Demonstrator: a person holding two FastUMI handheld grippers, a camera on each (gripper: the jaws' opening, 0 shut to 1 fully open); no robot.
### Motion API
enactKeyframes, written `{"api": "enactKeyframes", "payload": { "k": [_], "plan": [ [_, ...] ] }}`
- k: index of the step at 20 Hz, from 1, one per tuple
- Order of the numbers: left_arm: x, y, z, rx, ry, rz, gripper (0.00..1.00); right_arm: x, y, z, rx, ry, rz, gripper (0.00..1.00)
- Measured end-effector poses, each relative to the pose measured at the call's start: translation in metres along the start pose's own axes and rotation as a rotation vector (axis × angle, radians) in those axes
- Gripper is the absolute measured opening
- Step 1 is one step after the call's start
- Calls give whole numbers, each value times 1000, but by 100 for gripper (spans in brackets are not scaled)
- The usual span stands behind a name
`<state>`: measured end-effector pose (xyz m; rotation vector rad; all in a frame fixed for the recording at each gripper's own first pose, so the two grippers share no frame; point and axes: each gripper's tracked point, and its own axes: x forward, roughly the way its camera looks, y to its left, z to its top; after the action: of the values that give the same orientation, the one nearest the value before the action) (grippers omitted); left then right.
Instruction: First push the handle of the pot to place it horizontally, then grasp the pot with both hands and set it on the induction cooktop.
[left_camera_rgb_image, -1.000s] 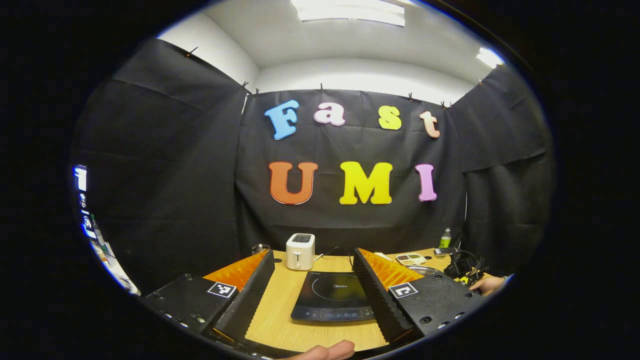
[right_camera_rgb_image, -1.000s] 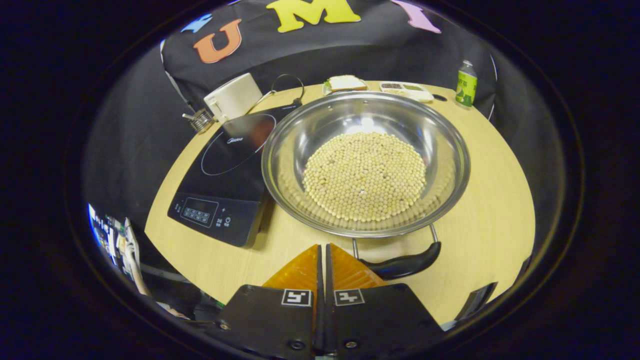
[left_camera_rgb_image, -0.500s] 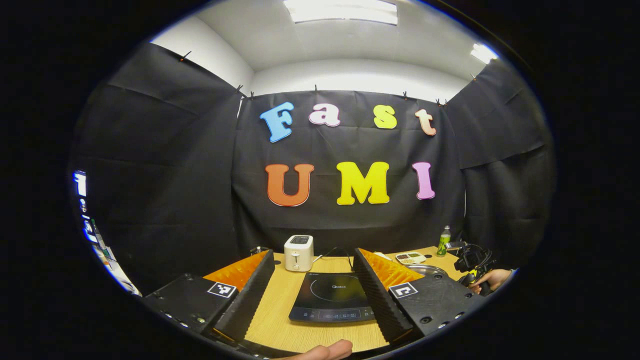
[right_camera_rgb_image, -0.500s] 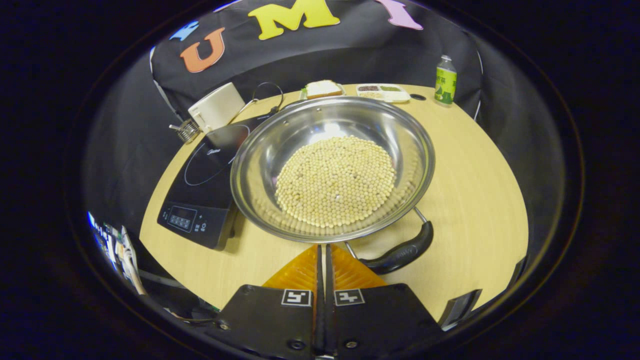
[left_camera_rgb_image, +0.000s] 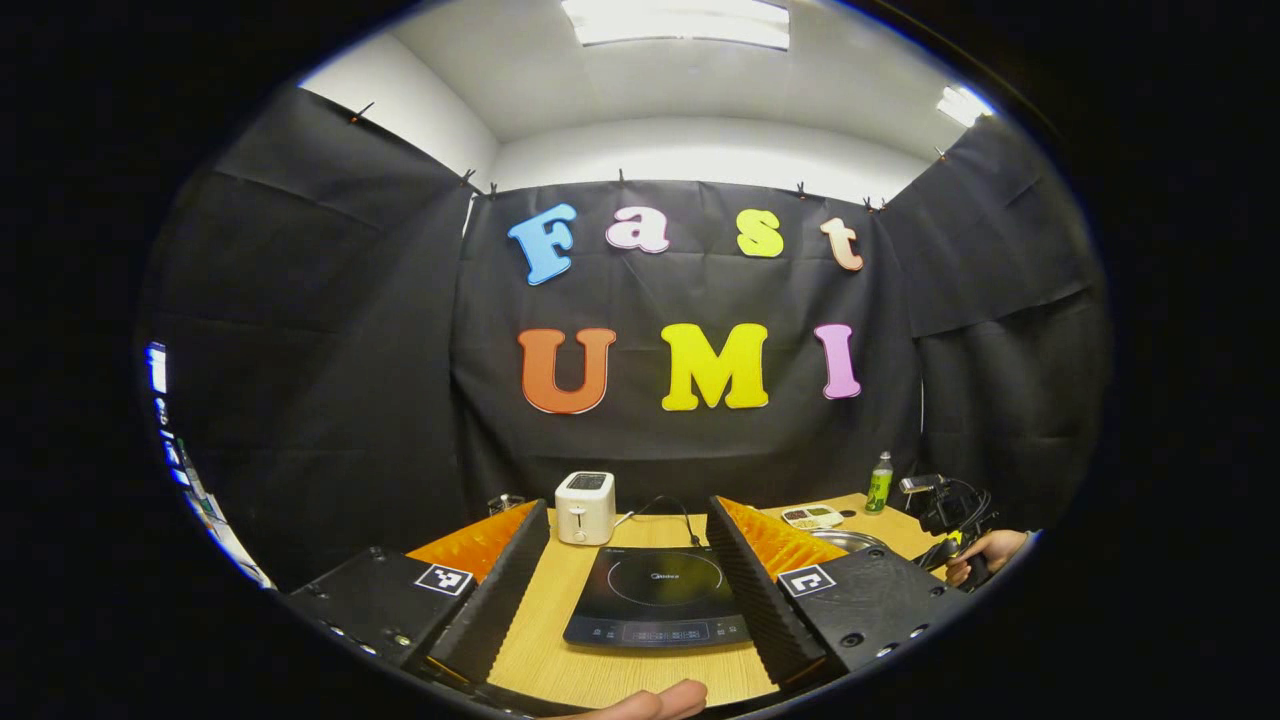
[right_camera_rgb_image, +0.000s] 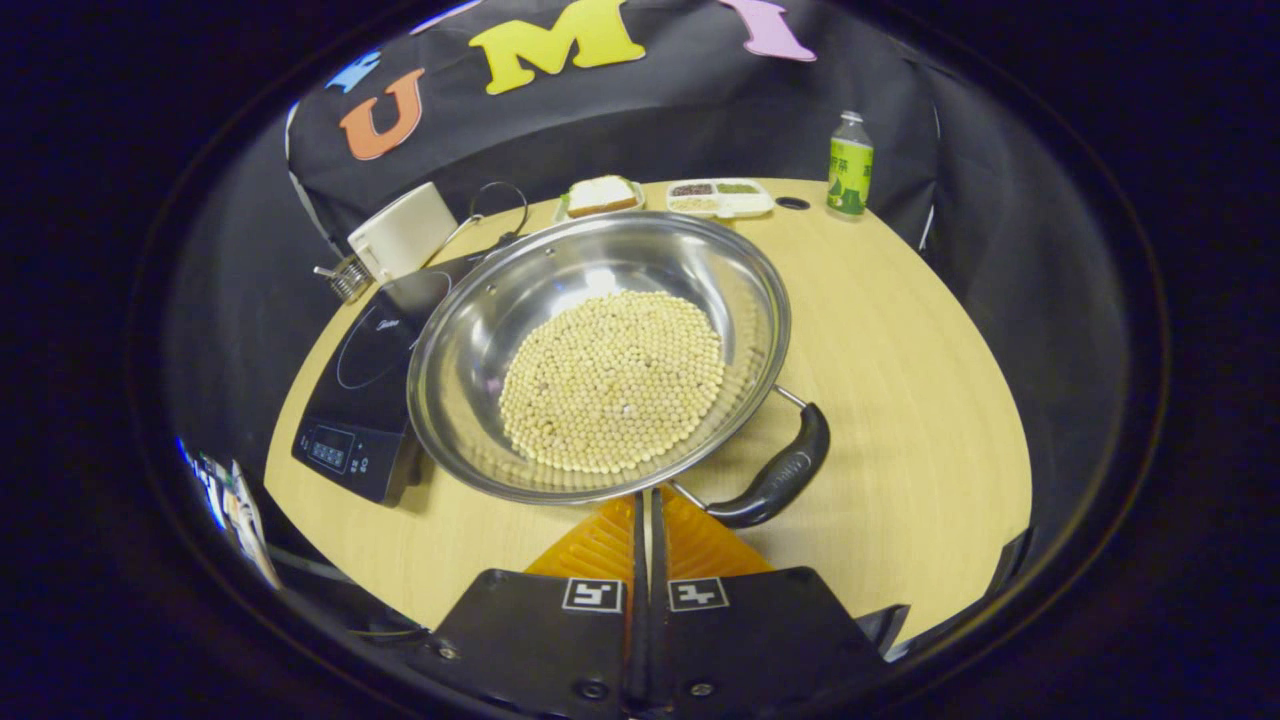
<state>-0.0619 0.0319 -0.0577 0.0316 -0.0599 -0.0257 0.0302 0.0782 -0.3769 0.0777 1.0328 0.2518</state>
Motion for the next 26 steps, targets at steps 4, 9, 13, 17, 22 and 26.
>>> {"api": "enactKeyframes", "payload": {
  "k": [4, 9, 13, 17, 22, 26],
  "plan": [
    [8, -12, -4, -1, -1, -10, 95, 3, -25, 9, 11, -22, -35, 4],
    [21, -28, -12, -12, 0, -36, 95, 8, -48, 23, 5, -38, -69, 4],
    [32, -38, -24, -23, 29, -74, 95, 13, -65, 36, -20, -50, -103, 4],
    [38, -37, -28, -24, 41, -76, 95, 20, -83, 52, -53, -73, -138, 4],
    [46, -38, -35, -22, 54, -74, 95, 34, -101, 77, -113, -148, -173, 0],
    [51, -41, -36, -20, 58, -87, 95, 43, -111, 92, -127, -194, -188, 4]
  ]
}}
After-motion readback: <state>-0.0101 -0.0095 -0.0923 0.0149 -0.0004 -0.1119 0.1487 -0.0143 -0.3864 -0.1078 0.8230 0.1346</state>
